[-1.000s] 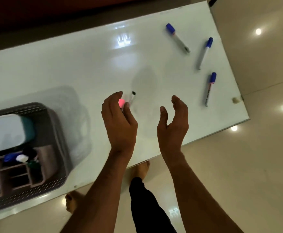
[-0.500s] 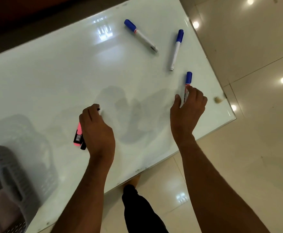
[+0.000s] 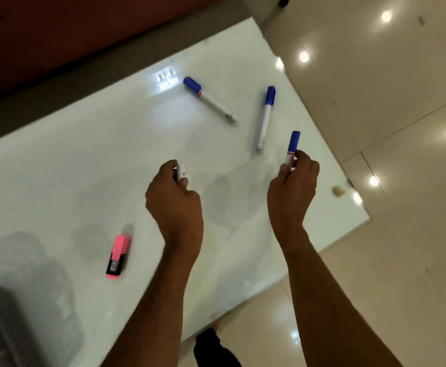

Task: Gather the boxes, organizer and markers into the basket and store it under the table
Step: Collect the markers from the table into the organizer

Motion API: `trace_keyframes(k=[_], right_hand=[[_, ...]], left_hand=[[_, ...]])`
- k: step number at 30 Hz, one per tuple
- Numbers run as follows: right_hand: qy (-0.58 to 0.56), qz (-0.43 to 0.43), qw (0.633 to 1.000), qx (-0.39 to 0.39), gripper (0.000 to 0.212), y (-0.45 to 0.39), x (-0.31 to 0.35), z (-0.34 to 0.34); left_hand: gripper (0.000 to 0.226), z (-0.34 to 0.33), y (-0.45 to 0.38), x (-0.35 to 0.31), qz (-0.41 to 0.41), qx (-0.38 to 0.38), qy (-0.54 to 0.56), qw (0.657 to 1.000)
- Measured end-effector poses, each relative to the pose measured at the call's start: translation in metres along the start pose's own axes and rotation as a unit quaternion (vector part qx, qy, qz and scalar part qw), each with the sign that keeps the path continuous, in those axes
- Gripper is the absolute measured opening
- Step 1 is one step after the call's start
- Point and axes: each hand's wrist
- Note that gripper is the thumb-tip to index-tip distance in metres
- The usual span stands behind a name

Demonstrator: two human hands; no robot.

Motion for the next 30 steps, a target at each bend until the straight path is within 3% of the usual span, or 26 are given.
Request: trace_keyframes(k=[3, 9, 14, 19, 26, 30], right_hand=[[-0.052, -0.02, 0.998, 0.011, 0.031, -0.028, 0.022, 0.0], [-0.076, -0.068, 0.994, 0.041, 0.031, -0.076, 0.056, -0.013], [-0.025, -0.075, 0.994, 0.075, 0.026, -0.101, 0.069, -0.028], [0.073, -0.007, 0.992, 0.103, 0.042, -0.096, 0.066, -0.044], [0.125, 0.04, 0.984, 0.117, 0.027, -0.086, 0.054, -0.044], [0.088, 0.038, 0.988, 0.117, 0.024, -0.063, 0.048, -0.041]], left_hand=[[0.035, -0.017, -0.025, -0.042, 0.009, 0.034, 0.044, 0.998], [0.029, -0.049, -0.075, -0.102, 0.022, 0.111, -0.016, 0.993], [0.031, -0.072, -0.102, -0.124, 0.046, 0.086, -0.009, 0.995], [0.049, -0.083, -0.11, -0.13, 0.064, 0.079, -0.001, 0.995], [0.037, -0.077, -0.096, -0.11, -0.038, 0.087, -0.098, 0.991], [0.03, -0.069, -0.077, -0.088, -0.054, 0.087, -0.064, 0.993]])
Point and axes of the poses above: each hand's wrist, its own y-axis away from the middle knuckle, its own z-axis out of the back of the hand, x = y × z, and after that the axes turned 2 degrees about -y, right-handed
